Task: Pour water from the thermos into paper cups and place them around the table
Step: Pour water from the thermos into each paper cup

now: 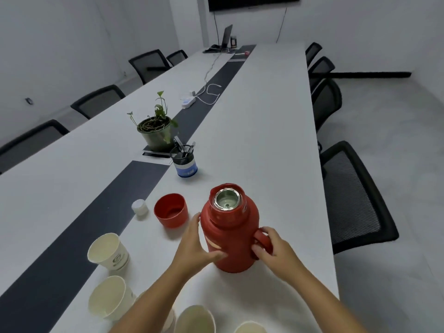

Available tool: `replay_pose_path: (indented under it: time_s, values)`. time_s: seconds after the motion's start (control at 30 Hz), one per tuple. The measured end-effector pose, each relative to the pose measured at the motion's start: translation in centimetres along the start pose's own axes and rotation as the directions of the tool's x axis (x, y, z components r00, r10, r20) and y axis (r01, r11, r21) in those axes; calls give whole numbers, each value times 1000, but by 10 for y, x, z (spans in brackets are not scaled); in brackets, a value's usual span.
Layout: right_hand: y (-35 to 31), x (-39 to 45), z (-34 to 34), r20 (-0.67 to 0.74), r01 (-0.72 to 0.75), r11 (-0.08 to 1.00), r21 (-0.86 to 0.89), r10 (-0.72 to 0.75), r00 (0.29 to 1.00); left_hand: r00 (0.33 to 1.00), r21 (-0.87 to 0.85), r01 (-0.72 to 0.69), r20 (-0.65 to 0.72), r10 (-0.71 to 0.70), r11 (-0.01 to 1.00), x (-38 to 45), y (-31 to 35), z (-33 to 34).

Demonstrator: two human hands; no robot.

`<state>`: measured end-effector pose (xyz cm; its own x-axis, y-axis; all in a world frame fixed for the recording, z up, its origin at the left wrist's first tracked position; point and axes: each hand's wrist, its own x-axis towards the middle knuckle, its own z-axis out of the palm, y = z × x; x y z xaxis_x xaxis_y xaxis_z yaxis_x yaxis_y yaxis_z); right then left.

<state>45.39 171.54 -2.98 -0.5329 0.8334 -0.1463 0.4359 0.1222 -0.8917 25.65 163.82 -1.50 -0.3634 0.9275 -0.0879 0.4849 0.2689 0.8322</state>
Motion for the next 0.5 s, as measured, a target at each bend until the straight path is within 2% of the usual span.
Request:
replay_pose_path:
  time_s: [0.1, 0.2, 0.3, 0.5]
  values:
    - [9, 10, 4, 1, -13, 980, 198, 13, 1000, 998, -90, -2, 70, 8, 996, 12, 4, -2]
    - [13, 16, 11, -111, 19, 978, 208, 4, 994, 991, -144, -26, 123, 44, 989, 17, 8, -1]
    - [7, 20, 13, -275, 26, 968, 251, 45, 960, 992, -183, -67, 97, 86, 981, 16, 18, 6]
    - [-6, -3, -8, -350, 123, 969, 214, -41, 936, 993, -278, -55, 89, 83, 959, -2, 34, 16]
